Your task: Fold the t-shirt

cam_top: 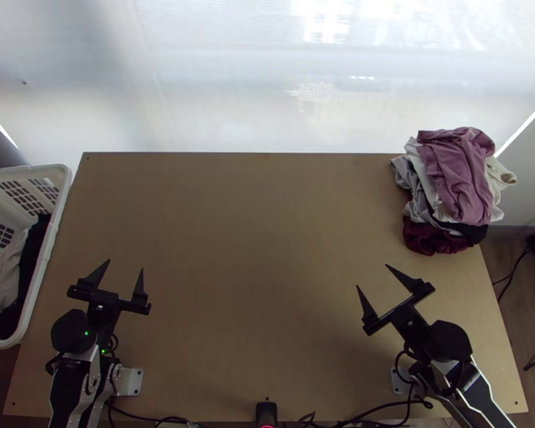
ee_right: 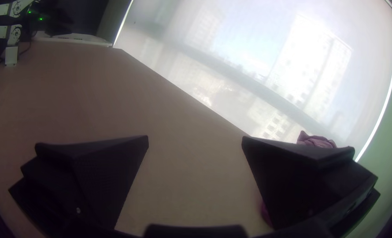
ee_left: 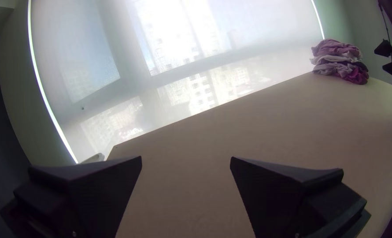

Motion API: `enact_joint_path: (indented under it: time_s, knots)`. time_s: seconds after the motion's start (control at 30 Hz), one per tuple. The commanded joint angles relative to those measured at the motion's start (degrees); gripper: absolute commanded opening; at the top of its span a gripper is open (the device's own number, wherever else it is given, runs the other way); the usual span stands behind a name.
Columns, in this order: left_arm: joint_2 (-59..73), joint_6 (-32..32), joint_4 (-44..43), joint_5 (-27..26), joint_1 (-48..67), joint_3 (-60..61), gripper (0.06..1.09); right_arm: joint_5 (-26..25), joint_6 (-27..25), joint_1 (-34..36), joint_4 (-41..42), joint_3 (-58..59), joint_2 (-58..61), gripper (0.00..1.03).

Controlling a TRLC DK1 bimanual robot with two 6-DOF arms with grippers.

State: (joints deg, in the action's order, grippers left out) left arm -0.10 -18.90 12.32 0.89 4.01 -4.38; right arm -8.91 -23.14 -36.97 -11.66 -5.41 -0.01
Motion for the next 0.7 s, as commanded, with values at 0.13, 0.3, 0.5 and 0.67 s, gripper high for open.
enact_joint_path:
  time_s: [0.13, 0.3, 0.5, 0.67]
  knots:
    - [0.01, 0.26, 0.16, -1.06, 1.70, -0.01, 1.03, 0.12, 0.11, -0.03, -0.03, -0.04, 0.01, 0.99]
    - [0.01, 0.35, 0.16, -1.06, 1.61, -0.01, 1.03, 0.12, 0.11, -0.03, -0.03, -0.04, 0.01, 0.99]
    - [0.01, 0.44, 0.16, -1.15, 2.14, -0.01, 1.03, 1.08, 0.11, -0.38, -0.12, -0.04, 0.01, 0.99]
    - [0.01, 0.09, 0.25, -1.32, 6.71, -0.01, 1.03, 4.95, 0.02, -2.40, -0.38, -0.22, -0.16, 0.99]
